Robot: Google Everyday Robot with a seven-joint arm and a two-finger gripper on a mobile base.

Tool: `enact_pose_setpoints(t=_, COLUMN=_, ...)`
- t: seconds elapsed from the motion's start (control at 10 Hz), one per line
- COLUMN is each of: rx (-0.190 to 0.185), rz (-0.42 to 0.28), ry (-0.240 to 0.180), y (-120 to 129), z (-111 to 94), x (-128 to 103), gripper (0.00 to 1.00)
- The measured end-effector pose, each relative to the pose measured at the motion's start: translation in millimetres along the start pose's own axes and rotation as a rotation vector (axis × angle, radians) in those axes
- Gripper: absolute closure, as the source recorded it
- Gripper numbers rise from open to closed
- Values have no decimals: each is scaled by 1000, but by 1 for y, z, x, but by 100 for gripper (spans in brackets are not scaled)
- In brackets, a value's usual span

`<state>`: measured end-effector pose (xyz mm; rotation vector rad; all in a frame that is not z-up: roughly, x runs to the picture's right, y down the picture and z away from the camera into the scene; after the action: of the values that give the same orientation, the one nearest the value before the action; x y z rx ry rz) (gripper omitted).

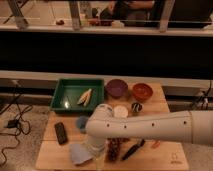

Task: Wipe red bowl with towel

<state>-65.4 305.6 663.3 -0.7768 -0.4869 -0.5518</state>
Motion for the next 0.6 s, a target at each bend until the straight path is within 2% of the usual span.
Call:
enact_pose_setpoints(t=0.1, rx=2, rz=4, ry=1, y=1, z=-1, x=1, gripper=20)
enact_pose_setpoints(t=0.3, rx=33, rz=21, ry=-9, y=3, z=-8, x=11, gripper=20)
enact_pose_setpoints(t=0.6, rx=66, rz=24, ry=-34, y=-6, z=-13, x=15, gripper=20)
